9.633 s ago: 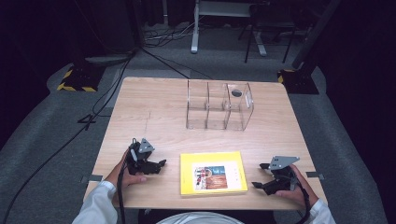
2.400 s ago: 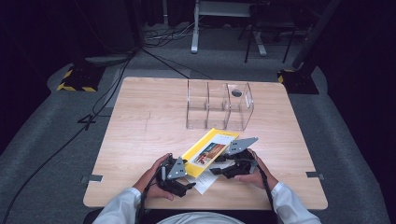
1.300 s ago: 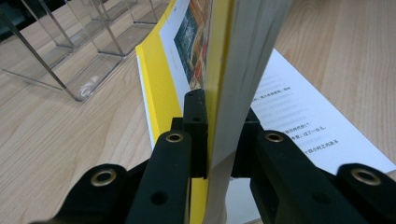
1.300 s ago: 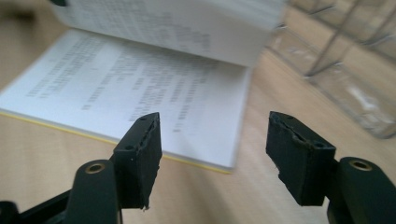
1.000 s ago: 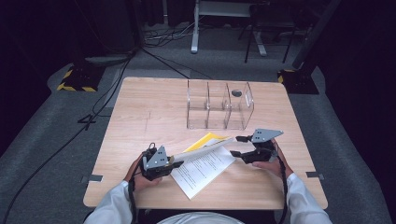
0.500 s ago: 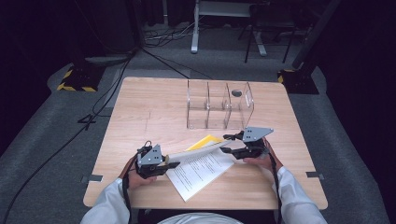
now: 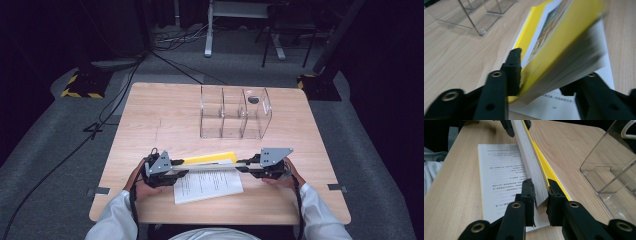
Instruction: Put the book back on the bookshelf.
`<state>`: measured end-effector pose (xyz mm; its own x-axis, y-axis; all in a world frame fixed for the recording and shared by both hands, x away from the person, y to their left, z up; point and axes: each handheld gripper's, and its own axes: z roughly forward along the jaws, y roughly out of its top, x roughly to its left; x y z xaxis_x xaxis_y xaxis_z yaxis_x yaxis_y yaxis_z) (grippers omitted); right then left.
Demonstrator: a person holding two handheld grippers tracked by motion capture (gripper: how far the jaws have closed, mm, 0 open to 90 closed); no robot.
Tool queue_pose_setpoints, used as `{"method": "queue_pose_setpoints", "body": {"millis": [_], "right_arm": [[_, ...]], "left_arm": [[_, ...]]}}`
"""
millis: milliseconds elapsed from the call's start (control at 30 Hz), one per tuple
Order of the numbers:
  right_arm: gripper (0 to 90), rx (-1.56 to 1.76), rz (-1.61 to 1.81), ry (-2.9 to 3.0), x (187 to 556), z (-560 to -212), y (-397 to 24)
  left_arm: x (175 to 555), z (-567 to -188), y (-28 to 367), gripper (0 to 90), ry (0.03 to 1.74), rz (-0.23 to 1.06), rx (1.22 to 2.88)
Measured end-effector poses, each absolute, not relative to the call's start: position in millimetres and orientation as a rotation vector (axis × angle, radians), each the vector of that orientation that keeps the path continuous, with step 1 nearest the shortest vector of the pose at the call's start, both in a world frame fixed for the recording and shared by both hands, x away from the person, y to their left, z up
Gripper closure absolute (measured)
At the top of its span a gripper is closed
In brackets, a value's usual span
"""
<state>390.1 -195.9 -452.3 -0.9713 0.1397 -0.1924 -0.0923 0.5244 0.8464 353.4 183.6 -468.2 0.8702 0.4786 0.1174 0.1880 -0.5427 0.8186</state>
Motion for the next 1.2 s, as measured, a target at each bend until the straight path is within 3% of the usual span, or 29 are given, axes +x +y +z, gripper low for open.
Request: {"method": "queue_pose_setpoints", "body": {"millis": [200,467,600,700,800,1200], "right_arm": [[81.9,-0.009,1.383,2.513,371.3,-445.0,-192.1],[81.8,-0.015,1.369,2.536,366.7,-444.7,-188.2],[80.8,-0.02,1.349,2.557,365.0,-446.4,-185.0],[79.9,-0.022,1.34,2.556,363.4,-446.8,-183.9],[79.8,-0.029,1.331,2.555,360.8,-448.1,-182.5],[82.3,-0.041,1.296,2.504,340.1,-448.4,-177.5]], "left_arm": [[347.5,-458.8,176.3,39.8,0.478,0.486,2.163],[337.0,-441.3,163.7,35.9,0.424,0.475,2.152],[330.2,-438.8,154.7,49.4,0.346,0.496,2.213],[327.0,-440.4,154.7,64.4,0.273,0.476,2.256],[326.9,-442.9,155.3,71.7,0.232,0.458,2.297],[345.5,-451.1,162.5,63.5,0.253,0.4,2.289]]}}
